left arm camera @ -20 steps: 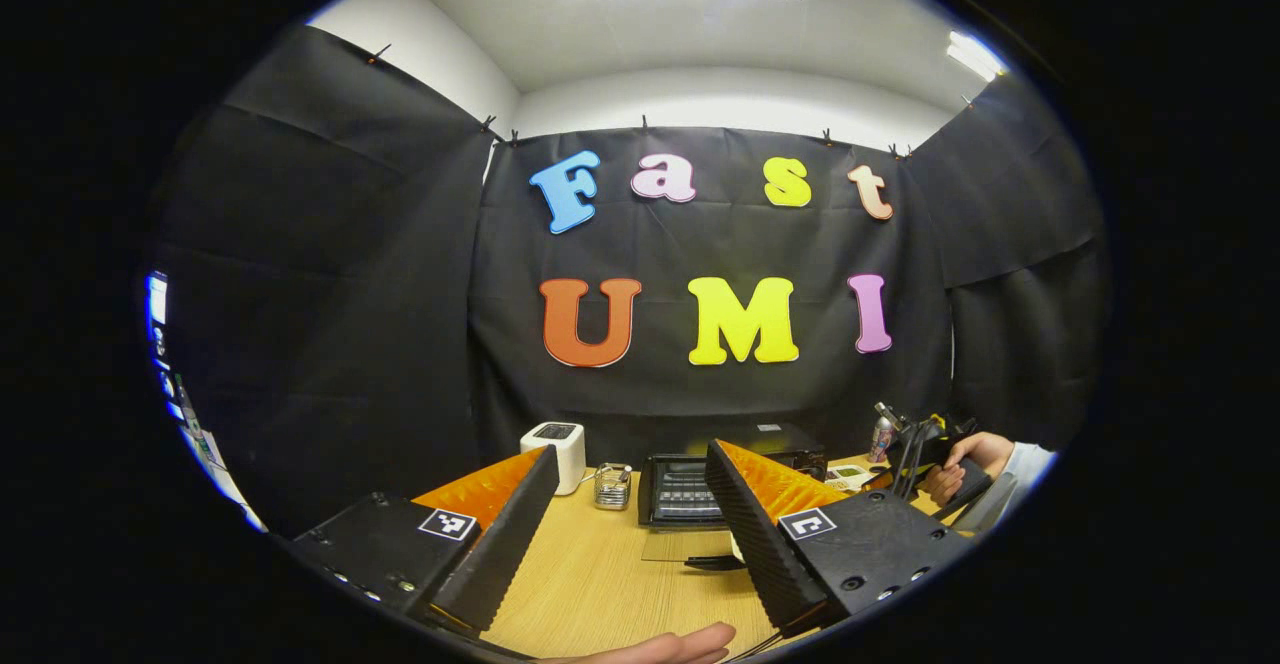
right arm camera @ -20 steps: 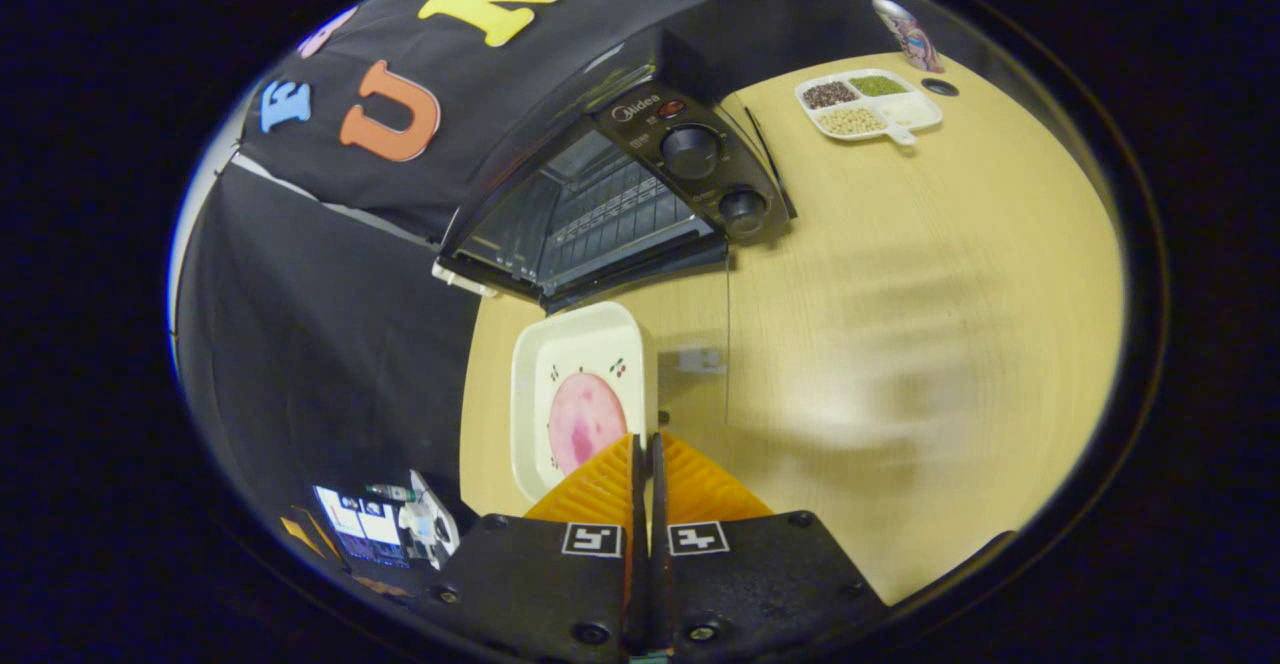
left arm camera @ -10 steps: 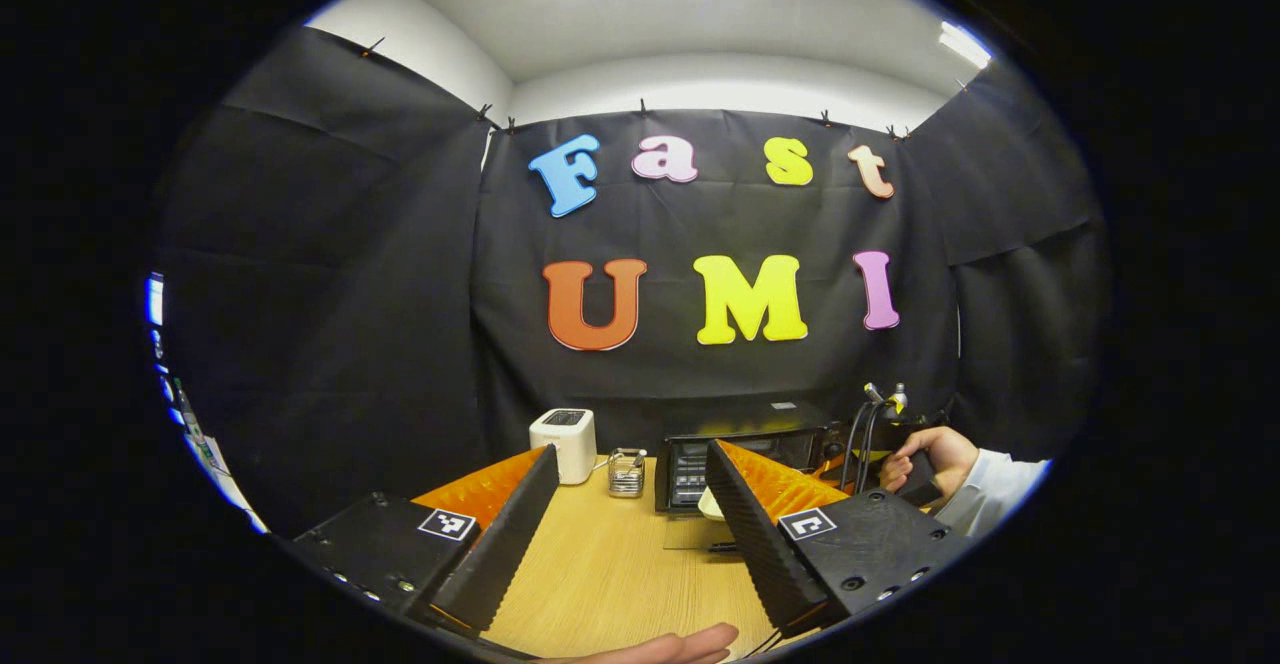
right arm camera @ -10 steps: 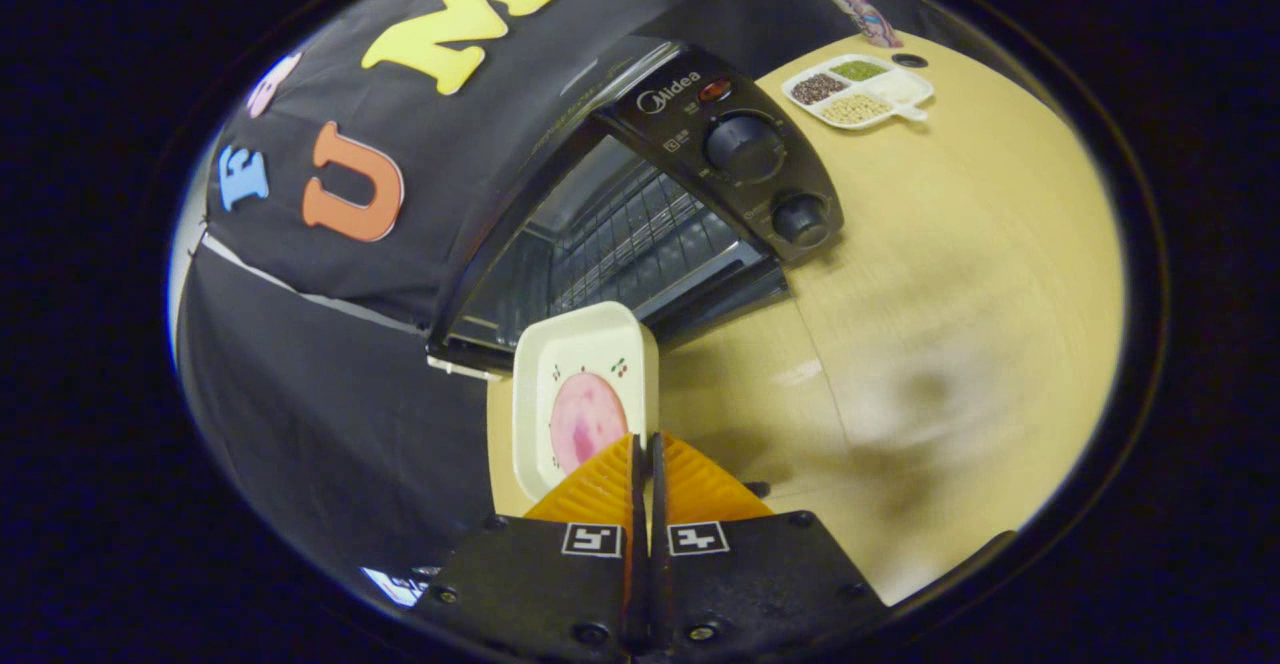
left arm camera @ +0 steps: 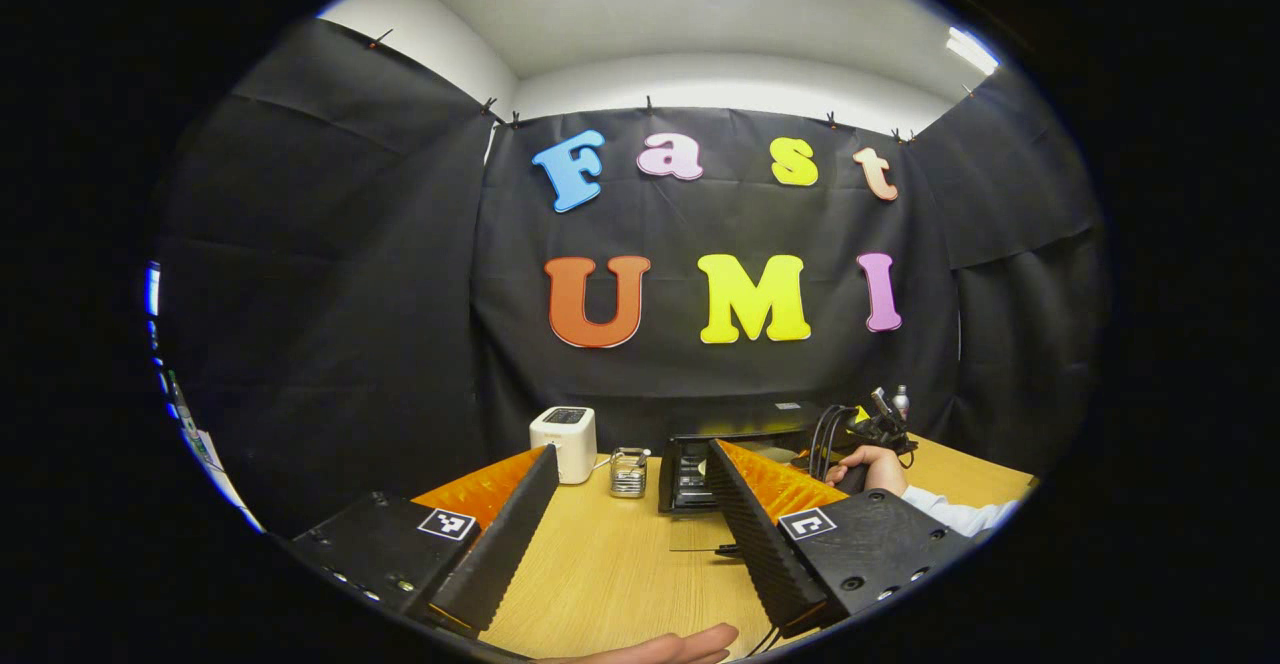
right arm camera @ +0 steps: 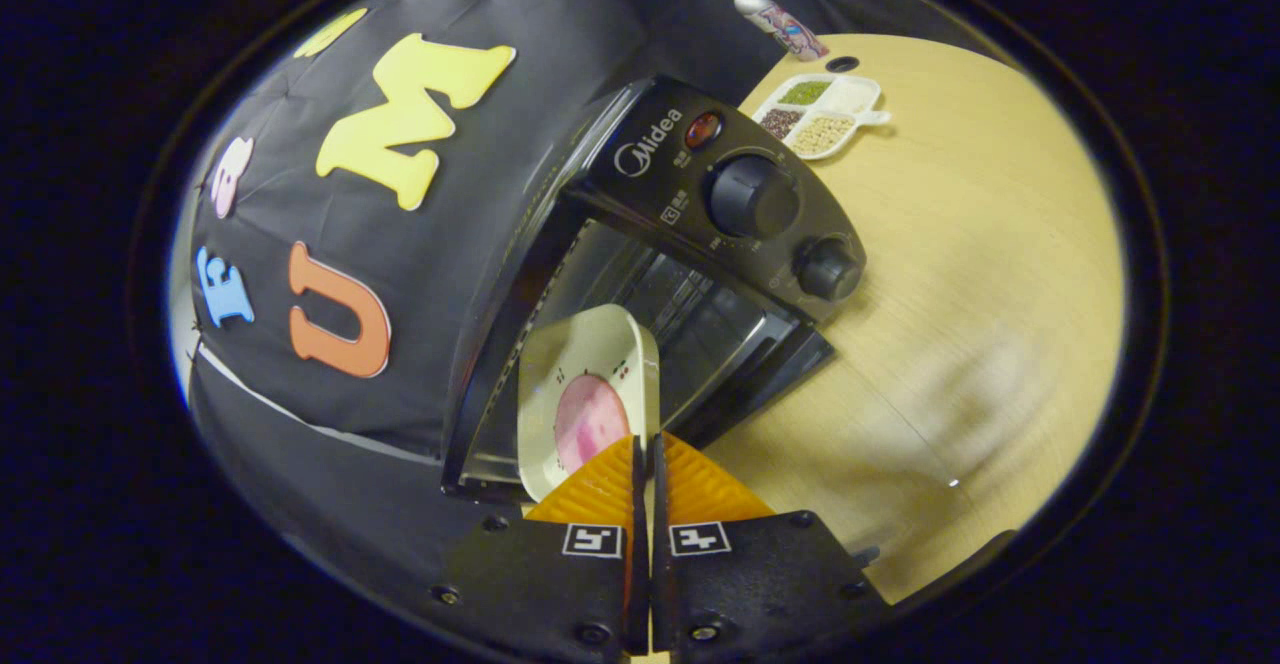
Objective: Open the electric oven with the left hand, put the food in, and close the electric oven.
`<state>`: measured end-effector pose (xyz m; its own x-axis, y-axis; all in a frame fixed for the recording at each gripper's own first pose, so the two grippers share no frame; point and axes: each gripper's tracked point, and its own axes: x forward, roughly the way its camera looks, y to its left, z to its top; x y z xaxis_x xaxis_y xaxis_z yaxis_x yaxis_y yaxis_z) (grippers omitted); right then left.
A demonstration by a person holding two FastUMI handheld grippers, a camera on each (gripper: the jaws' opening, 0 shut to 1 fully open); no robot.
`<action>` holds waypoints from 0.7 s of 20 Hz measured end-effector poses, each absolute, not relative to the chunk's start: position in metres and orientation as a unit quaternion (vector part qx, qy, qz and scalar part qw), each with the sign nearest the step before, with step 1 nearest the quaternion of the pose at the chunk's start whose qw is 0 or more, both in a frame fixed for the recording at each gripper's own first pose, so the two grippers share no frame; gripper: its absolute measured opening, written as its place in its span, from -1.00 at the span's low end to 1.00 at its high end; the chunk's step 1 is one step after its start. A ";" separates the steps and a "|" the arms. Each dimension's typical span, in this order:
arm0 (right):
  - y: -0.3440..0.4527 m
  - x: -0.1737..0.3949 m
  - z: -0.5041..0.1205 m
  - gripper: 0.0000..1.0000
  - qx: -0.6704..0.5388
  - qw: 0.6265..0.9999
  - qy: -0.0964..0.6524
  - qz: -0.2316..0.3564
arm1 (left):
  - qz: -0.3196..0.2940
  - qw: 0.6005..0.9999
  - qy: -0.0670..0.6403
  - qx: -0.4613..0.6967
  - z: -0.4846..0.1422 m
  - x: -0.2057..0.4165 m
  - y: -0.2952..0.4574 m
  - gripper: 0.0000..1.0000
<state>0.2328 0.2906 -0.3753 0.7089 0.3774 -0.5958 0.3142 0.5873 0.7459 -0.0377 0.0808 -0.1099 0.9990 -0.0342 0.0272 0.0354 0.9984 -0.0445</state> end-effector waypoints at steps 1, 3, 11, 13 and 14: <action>0.293 0.240 -0.376 -0.98 0.460 0.806 0.372 0.015 | -0.018 1.000 -0.010 -0.021 -0.113 -0.036 0.082 0.88; 0.296 0.254 -0.377 -0.96 0.477 0.803 0.358 0.009 | -0.015 1.000 -0.004 -0.017 -0.118 -0.033 0.085 0.88; 0.309 0.286 -0.395 -0.89 0.514 0.793 0.328 0.007 | -0.010 0.999 0.025 -0.017 -0.142 -0.017 0.090 0.88; 0.310 0.290 -0.394 -0.78 0.530 0.789 0.310 0.015 | -0.009 0.999 0.034 -0.014 -0.150 -0.015 0.090 0.89; 0.305 0.289 -0.390 -0.75 0.529 0.793 0.301 0.019 | -0.008 0.999 0.037 -0.011 -0.153 -0.015 0.090 0.89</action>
<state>0.2892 0.3054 -0.3898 0.8178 0.3481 -0.4582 0.2892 0.4398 0.8502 -0.0150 0.0897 -0.1527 0.9971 -0.0173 -0.0738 0.0156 0.9996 -0.0231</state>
